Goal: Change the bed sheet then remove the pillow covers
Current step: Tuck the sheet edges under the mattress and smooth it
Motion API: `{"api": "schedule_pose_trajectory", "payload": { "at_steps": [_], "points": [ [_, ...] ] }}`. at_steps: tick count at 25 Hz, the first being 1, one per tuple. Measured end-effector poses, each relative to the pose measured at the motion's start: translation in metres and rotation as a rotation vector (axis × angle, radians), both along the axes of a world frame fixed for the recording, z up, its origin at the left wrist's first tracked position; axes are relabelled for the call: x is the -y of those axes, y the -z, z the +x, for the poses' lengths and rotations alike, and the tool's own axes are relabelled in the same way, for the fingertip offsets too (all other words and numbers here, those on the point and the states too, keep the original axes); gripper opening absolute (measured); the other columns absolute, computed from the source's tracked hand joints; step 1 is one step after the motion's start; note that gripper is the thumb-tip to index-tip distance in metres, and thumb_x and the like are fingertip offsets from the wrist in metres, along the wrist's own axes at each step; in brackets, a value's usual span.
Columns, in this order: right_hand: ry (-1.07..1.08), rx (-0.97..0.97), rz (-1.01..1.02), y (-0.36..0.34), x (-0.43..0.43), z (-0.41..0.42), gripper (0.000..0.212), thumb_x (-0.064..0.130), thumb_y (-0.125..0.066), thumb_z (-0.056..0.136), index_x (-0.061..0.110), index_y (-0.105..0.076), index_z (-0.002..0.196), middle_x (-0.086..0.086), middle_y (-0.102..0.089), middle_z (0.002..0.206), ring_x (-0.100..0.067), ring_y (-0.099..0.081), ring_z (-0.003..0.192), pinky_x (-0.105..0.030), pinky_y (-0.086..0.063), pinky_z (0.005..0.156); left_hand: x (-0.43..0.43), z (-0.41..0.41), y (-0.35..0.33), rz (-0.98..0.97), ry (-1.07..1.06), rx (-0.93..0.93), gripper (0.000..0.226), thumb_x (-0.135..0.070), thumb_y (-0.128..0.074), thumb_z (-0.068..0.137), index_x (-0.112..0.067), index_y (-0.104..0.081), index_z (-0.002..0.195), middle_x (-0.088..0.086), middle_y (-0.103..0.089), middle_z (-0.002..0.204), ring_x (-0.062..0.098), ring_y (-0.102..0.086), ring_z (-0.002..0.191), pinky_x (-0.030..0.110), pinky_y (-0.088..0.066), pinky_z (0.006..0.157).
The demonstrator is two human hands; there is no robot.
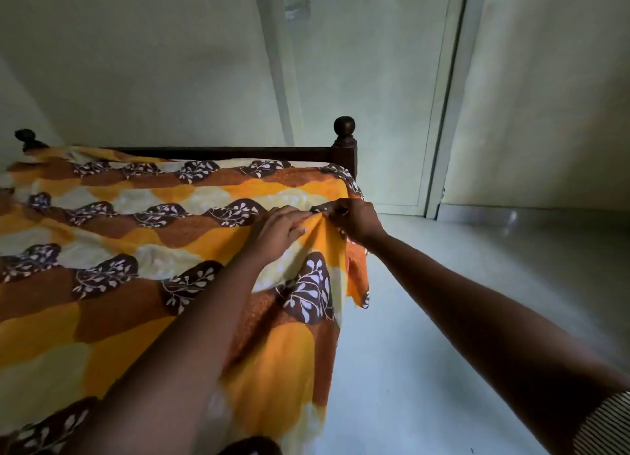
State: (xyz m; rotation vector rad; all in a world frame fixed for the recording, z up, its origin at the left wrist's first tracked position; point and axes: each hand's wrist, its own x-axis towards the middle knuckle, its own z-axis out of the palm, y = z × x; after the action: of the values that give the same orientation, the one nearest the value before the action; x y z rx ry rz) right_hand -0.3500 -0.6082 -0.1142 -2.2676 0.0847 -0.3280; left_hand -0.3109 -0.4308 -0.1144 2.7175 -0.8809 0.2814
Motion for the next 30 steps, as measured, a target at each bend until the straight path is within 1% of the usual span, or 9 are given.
{"api": "schedule_pose_trajectory", "payload": {
  "at_steps": [4,6,9,12,15,20,22,25,30],
  "points": [
    [-0.007,-0.026,0.093,0.005,0.001,0.008,0.022,0.025,-0.067,0.085,0.008,-0.066,0.099,-0.004,-0.064,0.091,-0.018,-0.056,0.073,-0.03,-0.046,0.069,0.014,0.031,-0.002,-0.041,-0.275,0.08,0.018,-0.03,-0.062,0.087,-0.021,-0.073,0.098,0.008,-0.069,0.102,0.03,-0.054,0.106,0.036,-0.043,0.087],
    [-0.062,-0.136,0.066,0.018,0.006,0.009,0.042,0.035,-0.075,0.076,0.009,-0.063,0.107,0.001,-0.061,0.098,-0.014,-0.054,0.085,-0.027,-0.044,0.072,0.015,0.033,-0.001,-0.132,-0.194,-0.072,0.018,-0.027,-0.067,0.084,-0.017,-0.073,0.097,0.01,-0.07,0.101,0.029,-0.059,0.104,0.031,-0.045,0.086],
    [-0.063,-0.178,0.137,0.029,0.019,0.006,0.033,0.031,-0.076,0.077,0.009,-0.067,0.099,-0.008,-0.068,0.098,-0.018,-0.059,0.085,-0.025,-0.042,0.069,0.021,0.019,-0.007,-0.147,0.005,-0.277,0.033,-0.024,-0.071,0.08,-0.012,-0.068,0.111,0.01,-0.067,0.108,0.024,-0.06,0.104,0.023,-0.042,0.084],
    [-0.052,-0.091,0.063,0.023,0.022,0.01,0.024,0.031,-0.071,0.081,0.01,-0.069,0.093,-0.014,-0.07,0.097,-0.026,-0.063,0.085,-0.029,-0.043,0.069,0.036,0.015,-0.006,0.063,-0.137,-0.056,0.035,-0.033,-0.068,0.082,-0.017,-0.067,0.114,0.006,-0.065,0.114,0.027,-0.053,0.111,0.037,-0.04,0.095],
    [0.064,-0.043,0.023,0.021,0.018,0.016,0.016,0.037,-0.063,0.086,0.024,-0.07,0.092,-0.008,-0.069,0.102,-0.028,-0.063,0.091,-0.029,-0.043,0.072,0.057,0.01,-0.002,0.133,-0.393,0.124,0.03,-0.034,-0.059,0.089,-0.021,-0.065,0.115,0.006,-0.064,0.115,0.027,-0.049,0.114,0.04,-0.035,0.095],
    [0.006,-0.06,0.289,0.039,0.032,-0.014,0.016,0.031,-0.063,0.086,0.02,-0.068,0.097,-0.004,-0.07,0.103,-0.023,-0.064,0.096,-0.031,-0.047,0.084,0.067,-0.025,-0.011,0.05,-0.343,0.049,0.039,-0.023,-0.066,0.085,-0.02,-0.059,0.123,0.006,-0.056,0.127,0.027,-0.045,0.12,0.038,-0.033,0.099],
    [0.024,-0.079,0.396,0.058,0.043,-0.041,0.018,0.035,-0.064,0.085,0.022,-0.067,0.097,-0.001,-0.071,0.098,-0.019,-0.064,0.093,-0.033,-0.048,0.085,0.071,-0.055,-0.016,-0.051,-0.289,0.071,0.042,-0.02,-0.064,0.086,-0.015,-0.056,0.127,0.01,-0.054,0.129,0.028,-0.047,0.12,0.033,-0.033,0.098],
    [-0.043,-0.196,0.476,0.091,0.053,-0.082,0.02,0.032,-0.061,0.088,0.015,-0.068,0.094,0.0,-0.065,0.083,-0.015,-0.059,0.08,-0.03,-0.047,0.077,0.083,-0.118,-0.005,-0.311,-0.24,-0.065,0.029,-0.014,-0.061,0.088,-0.009,-0.063,0.116,0.012,-0.062,0.117,0.024,-0.058,0.105,0.027,-0.045,0.088],
    [-0.248,-0.497,0.775,0.121,0.054,-0.126,0.014,0.016,-0.054,0.093,0.022,-0.062,0.083,-0.003,-0.058,0.078,-0.012,-0.052,0.065,-0.02,-0.041,0.06,0.095,-0.228,0.056,-0.831,-0.506,-0.436,0.015,-0.004,-0.055,0.091,-0.008,-0.066,0.101,-0.004,-0.068,0.088,-0.008,-0.061,0.075,0.014,-0.046,0.074]
  ]
}}
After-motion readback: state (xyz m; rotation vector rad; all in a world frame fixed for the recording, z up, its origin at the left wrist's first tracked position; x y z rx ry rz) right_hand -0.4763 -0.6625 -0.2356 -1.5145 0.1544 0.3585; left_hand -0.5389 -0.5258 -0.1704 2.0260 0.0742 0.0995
